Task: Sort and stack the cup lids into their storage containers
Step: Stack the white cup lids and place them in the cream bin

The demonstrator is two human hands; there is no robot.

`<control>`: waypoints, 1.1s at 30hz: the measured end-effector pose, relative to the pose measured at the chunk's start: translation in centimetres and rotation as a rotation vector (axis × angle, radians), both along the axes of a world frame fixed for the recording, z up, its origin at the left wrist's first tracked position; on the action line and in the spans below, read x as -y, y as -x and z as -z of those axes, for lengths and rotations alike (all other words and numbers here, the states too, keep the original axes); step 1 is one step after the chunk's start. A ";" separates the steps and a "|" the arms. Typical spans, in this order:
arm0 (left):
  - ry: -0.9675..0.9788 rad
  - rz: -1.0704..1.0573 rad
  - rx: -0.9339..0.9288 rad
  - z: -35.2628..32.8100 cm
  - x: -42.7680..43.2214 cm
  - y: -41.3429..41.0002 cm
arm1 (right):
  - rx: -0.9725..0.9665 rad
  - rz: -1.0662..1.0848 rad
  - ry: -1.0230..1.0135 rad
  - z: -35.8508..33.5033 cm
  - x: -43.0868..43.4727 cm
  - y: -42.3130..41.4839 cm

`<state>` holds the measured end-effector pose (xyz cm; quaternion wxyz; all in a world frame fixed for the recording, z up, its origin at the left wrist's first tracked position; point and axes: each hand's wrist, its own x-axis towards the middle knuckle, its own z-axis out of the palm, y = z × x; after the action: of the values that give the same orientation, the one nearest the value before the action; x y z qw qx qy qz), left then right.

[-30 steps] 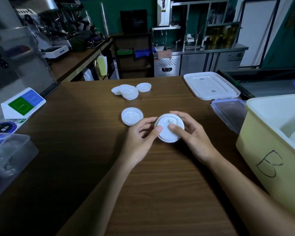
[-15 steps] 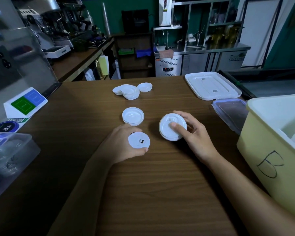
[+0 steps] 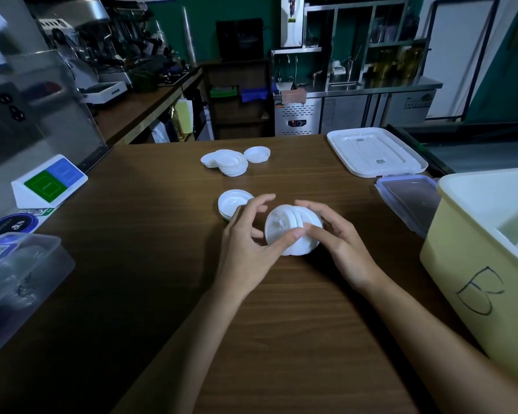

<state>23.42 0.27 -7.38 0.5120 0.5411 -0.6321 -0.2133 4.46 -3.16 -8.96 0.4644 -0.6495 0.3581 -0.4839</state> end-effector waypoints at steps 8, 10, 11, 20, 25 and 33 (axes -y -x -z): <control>-0.121 0.037 -0.133 0.1 0.1 -0.3 | 0.039 -0.005 -0.047 0.5 0.4 -0.1; -0.162 0.073 -0.149 -0.1 0.0 -0.4 | 0.030 0.010 -0.044 0.5 0.5 -0.1; -0.176 0.094 -0.157 -0.1 0.0 -0.3 | 0.024 0.015 -0.044 0.6 0.5 0.0; -0.228 0.148 -0.210 0.2 -0.2 0.1 | 0.027 0.008 -0.028 0.1 0.1 -0.2; -0.175 0.098 -0.192 0.3 0.4 -0.5 | 0.080 -0.013 -0.022 -0.1 0.0 0.0; -0.365 0.320 -0.345 0.8 1.2 -1.4 | 0.154 -0.041 -0.087 0.0 0.3 0.1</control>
<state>24.79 -0.96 -8.21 0.4662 0.4733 -0.5643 -0.4902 4.38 -3.48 -8.93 0.5284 -0.5967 0.3286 -0.5067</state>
